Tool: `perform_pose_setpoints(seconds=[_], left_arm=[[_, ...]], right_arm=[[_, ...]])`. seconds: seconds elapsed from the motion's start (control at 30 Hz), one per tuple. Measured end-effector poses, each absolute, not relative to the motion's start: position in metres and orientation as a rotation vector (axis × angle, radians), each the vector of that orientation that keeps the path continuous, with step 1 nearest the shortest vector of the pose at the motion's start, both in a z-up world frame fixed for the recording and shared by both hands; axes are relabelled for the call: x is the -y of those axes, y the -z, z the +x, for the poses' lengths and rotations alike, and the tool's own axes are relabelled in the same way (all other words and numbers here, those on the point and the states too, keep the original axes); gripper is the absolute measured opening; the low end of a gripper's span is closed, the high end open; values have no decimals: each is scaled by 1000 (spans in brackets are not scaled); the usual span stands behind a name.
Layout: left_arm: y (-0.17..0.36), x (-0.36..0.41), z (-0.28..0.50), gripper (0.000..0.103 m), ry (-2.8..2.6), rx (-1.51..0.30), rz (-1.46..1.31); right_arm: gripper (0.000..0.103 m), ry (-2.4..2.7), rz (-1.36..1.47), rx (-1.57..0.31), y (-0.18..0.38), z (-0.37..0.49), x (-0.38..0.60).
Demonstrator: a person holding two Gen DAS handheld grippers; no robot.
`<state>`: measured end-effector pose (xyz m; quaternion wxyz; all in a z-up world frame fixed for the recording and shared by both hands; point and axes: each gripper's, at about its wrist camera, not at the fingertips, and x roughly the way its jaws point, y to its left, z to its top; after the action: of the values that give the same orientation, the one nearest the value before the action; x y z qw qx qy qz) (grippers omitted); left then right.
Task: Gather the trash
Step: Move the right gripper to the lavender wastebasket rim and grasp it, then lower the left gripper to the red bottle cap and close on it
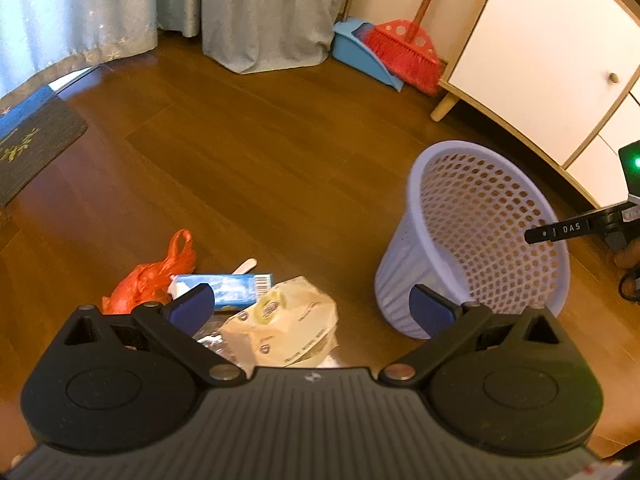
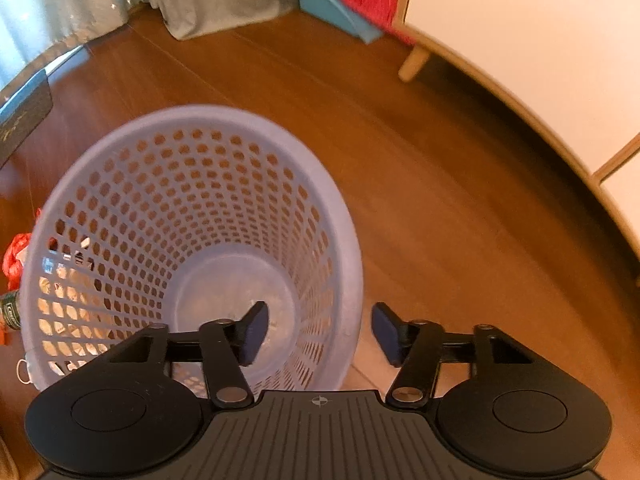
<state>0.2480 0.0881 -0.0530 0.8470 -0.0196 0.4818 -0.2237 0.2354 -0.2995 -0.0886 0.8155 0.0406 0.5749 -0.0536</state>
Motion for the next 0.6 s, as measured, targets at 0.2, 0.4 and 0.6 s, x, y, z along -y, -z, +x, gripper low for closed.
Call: perform_pose_setpoints(seconds=[0.2,0.4,0.6], left_arm=[[55,-102,251,102,451,-1024,-63],[54,-108,251,102,447,-1029,-77],[54,-111,246,102,443,-1033,-74]], right_arm=[[38,112,249,-1266,106,240,319],[20,135,256,-1290,109,244,327],[12,124,191,-1297,106,239,326]])
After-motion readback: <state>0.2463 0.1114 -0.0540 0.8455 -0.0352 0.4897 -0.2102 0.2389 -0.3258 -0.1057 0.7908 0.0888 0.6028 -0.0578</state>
